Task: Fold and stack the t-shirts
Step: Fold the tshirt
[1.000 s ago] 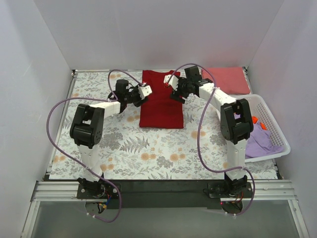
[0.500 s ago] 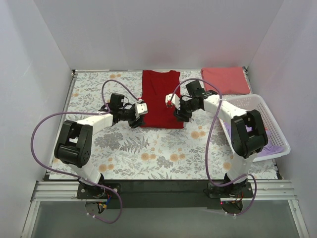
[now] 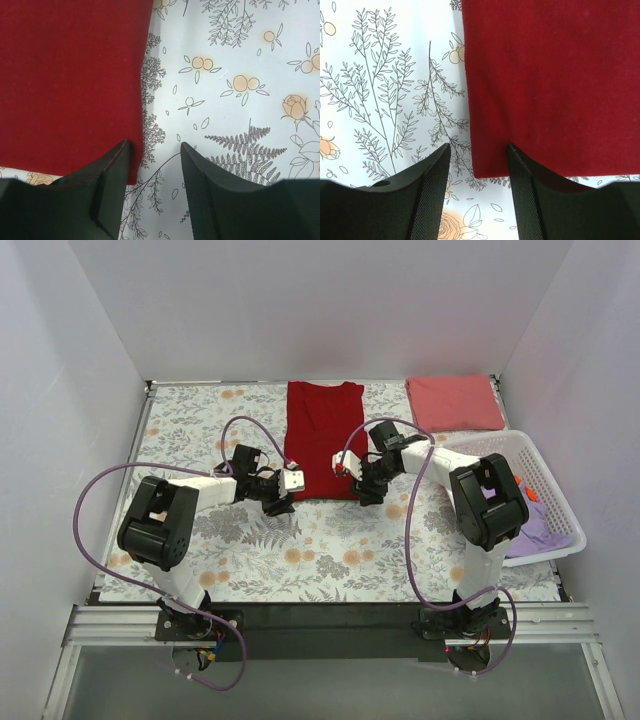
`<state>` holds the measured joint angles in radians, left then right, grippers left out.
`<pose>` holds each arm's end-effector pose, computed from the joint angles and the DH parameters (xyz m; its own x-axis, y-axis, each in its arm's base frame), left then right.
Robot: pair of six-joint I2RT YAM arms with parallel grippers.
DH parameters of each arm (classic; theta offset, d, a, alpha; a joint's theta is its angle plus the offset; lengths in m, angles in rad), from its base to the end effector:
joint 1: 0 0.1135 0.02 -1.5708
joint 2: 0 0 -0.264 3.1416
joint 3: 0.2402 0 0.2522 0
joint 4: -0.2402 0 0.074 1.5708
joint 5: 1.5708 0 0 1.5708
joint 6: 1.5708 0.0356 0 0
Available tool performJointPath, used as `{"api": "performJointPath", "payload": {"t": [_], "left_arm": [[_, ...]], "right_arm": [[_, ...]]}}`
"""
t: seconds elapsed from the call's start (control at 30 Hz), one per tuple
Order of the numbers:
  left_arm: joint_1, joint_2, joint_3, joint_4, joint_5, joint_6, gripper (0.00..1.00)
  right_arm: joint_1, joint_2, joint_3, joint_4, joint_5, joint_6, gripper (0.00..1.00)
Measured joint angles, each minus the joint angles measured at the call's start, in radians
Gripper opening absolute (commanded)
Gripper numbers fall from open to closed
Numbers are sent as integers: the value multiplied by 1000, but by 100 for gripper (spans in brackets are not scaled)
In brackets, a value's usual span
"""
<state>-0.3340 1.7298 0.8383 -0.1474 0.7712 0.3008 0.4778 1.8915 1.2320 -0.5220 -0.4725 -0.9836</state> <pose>0.2874 -0.1260 0.1355 -0.6091 0.4362 -0.6624 0.7847 0.4526 -0.4235 0.3244 0.1862 0.1636 0.0134 -0.8278 -0.5608 -0.9958 0.0399 -0.0827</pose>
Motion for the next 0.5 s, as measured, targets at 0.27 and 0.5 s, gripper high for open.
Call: {"api": "performJointPath", "payload": {"t": [0.27,0.5], "left_arm": [[-2,0,-3,24,-14,14,42],[-3,-5,-14,113,-85,2,43]], "right_arm": [[4,-4,-19,64,32,-14,31],[7,-6,-26,106,61,-14,1]]}}
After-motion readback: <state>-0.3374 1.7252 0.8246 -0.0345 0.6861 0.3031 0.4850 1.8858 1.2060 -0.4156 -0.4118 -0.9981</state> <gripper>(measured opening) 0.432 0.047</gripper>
